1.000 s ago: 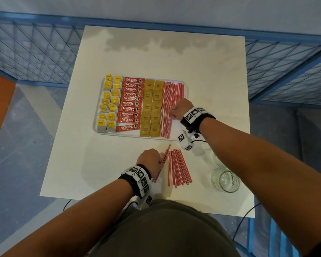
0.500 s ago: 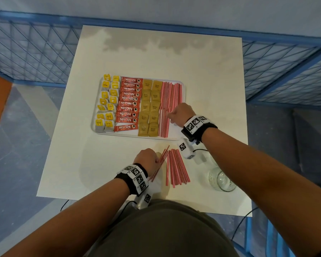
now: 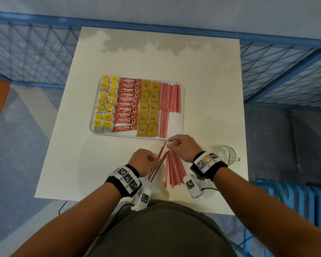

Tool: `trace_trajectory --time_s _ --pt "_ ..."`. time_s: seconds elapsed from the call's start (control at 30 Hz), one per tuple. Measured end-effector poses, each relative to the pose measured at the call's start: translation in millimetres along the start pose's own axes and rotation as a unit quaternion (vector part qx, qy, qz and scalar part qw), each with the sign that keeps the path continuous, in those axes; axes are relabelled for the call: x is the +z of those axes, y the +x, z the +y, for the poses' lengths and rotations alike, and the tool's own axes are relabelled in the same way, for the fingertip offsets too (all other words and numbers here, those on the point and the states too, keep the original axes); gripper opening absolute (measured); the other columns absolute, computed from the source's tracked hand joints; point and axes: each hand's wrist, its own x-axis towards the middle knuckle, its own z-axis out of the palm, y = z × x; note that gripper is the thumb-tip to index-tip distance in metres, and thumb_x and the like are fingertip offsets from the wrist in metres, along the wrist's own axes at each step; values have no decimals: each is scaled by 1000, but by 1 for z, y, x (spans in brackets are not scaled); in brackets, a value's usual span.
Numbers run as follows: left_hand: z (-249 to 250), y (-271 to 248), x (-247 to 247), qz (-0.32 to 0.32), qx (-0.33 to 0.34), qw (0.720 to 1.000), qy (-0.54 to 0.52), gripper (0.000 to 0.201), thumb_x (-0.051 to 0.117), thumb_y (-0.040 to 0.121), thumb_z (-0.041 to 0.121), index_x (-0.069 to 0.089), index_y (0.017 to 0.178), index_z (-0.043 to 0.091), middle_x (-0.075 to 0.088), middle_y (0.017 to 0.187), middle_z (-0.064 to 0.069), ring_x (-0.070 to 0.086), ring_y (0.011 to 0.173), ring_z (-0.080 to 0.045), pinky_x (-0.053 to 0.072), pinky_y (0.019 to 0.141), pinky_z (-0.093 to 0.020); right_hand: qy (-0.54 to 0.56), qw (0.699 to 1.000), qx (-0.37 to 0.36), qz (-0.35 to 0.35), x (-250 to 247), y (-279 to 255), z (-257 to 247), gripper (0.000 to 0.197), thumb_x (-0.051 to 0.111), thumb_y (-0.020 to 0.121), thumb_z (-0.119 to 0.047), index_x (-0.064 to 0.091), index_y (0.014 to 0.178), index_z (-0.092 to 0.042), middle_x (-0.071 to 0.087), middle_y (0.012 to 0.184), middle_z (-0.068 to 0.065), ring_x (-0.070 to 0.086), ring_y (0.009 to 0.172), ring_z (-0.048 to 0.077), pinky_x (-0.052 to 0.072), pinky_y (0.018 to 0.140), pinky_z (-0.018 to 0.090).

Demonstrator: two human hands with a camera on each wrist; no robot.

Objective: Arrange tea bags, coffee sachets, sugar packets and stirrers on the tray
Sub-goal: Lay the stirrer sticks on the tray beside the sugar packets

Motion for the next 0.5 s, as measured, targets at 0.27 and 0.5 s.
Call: trace_trajectory --time_s 0.27,0.5 --pt "8 -2 -3 -18 34 998 -52 4 78 82 20 75 81 19 75 75 4 72 69 -11 57 72 -29 84 994 -49 49 7 -7 -8 22 65 98 -30 76 116 -25 75 89 -14 68 86 -4 50 84 19" --pt "18 -6 -4 -7 69 996 -62 11 72 90 17 82 93 21 74 74 9 62 56 4 44 60 -11 84 993 -54 68 0 -2 -8 16 66 97 -32 80 100 -25 75 83 -13 66 73 -3 58 75 31"
